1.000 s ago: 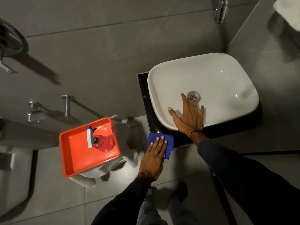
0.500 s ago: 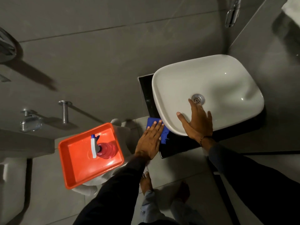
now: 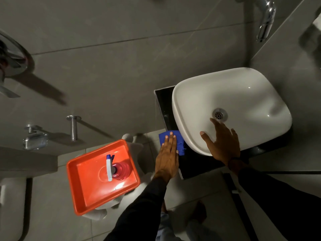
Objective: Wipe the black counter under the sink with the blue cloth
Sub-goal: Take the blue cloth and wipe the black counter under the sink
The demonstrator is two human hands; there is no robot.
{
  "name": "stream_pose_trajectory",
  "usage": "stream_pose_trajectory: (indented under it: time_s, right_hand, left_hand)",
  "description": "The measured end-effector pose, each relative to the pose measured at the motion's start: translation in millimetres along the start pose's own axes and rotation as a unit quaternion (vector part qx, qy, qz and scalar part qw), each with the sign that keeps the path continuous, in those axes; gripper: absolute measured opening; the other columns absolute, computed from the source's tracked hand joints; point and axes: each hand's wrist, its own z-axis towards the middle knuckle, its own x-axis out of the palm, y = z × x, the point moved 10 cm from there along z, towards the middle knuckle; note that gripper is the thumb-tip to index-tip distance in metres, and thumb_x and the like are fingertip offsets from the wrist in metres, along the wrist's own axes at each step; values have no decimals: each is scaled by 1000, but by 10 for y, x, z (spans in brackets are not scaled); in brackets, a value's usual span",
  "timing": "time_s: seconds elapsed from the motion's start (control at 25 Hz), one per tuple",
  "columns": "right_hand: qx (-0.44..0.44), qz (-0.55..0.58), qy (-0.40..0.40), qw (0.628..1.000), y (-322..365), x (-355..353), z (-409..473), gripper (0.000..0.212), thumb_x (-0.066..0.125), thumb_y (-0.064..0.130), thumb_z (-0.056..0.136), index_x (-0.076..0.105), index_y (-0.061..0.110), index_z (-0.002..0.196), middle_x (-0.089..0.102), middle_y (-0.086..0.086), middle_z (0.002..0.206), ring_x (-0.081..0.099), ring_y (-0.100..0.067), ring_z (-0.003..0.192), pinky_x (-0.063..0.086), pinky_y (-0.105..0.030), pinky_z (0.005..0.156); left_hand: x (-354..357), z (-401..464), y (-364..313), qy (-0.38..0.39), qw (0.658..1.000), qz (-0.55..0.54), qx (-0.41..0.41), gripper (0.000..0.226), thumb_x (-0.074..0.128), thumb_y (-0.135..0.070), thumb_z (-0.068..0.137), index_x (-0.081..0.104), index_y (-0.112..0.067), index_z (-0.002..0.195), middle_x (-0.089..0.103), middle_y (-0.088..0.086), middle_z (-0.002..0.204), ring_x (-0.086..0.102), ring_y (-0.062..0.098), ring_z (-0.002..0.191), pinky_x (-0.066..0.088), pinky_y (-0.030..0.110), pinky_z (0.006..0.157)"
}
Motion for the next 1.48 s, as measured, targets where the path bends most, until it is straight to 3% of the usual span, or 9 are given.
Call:
stream_pose_trajectory:
  time_s: [0.16,0.36,0.68,1.0,1.28,1.48]
  right_hand:
    - [2,-4,-4,1000,-12,15,3,79,41,72,91,29,32,157,44,-4,160,39,-23,151,22,-56,125]
    - [6,10,-3,1000,-10,9,-26,80,36,75,89,30,34,157,44,0,160,35,-20,152,21,-52,126]
    - [28,14,12,999,-15,23,-52,71,49,63,95,30,36,158,41,2,162,29,-14,155,15,-45,129]
    - [16,26,4,1000,19,-16,-34,70,49,64,93,34,36,156,45,5,160,33,-14,153,19,-46,128]
    - [3,42,-3,999,32,-53,-37,75,40,72,89,39,32,153,52,0,155,44,-20,147,30,-50,123]
    - [-26,47,-26,998,77,-120,-17,71,40,71,90,46,28,147,62,-1,144,59,-25,131,44,-50,112]
  left_hand:
    - [-390,583,118,12,1000,19,5,67,29,-28,103,-1,-12,161,-7,4,171,-4,24,159,8,39,131]
    - [-715,1226,272,27,998,62,4,71,36,-25,102,0,-12,162,-6,5,172,-3,26,160,12,41,131]
    - [-1095,2063,457,10,992,121,27,63,29,-25,106,3,-8,161,-4,10,172,-2,30,160,7,41,130]
    - [-864,1701,418,-14,997,71,39,62,31,-23,106,8,-8,161,0,10,171,-1,32,159,9,44,131]
    - [-258,771,188,6,995,96,38,67,34,-26,101,10,-9,161,-4,8,171,-4,32,159,10,46,131]
    - [219,-108,-144,23,996,89,17,75,35,-31,100,-9,-19,158,-11,5,171,-13,29,158,5,46,131]
